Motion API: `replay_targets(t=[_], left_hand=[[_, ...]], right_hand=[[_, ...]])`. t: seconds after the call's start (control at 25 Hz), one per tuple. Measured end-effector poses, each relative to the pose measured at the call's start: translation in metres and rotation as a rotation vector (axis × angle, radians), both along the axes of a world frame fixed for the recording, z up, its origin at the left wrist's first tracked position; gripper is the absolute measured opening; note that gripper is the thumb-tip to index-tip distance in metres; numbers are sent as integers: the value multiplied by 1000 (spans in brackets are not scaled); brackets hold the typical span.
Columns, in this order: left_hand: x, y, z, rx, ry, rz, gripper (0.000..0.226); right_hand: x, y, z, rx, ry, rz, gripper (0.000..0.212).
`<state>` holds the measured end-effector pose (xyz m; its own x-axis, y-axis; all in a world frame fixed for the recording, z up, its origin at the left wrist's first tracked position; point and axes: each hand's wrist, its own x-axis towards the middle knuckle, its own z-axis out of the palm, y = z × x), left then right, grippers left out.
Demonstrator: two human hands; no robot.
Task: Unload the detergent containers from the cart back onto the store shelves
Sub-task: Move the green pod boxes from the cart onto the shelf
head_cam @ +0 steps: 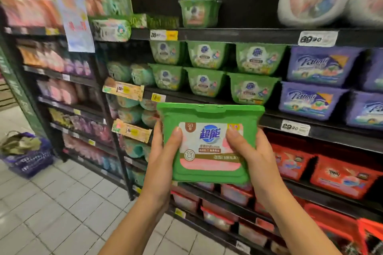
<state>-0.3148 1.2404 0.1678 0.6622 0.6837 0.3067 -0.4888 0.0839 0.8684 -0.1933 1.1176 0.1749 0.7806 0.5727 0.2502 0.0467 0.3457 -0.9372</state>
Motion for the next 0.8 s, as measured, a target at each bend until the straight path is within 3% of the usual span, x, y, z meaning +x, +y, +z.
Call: replay_targets(t=[0.16, 0.4, 0.56, 0.8], left_hand=[[39, 73, 40, 93, -50, 29, 62], [91, 163, 97, 198, -90, 35, 78], [124, 223, 129, 300, -118, 47, 89], [168, 317, 179, 494, -149, 25, 86]], right_hand=[[39, 71, 40, 67, -84, -1, 75], [87, 154, 99, 141, -206, -13, 59], [111, 206, 137, 168, -326, -123, 63], [136, 281, 183, 196, -488, -289, 63]])
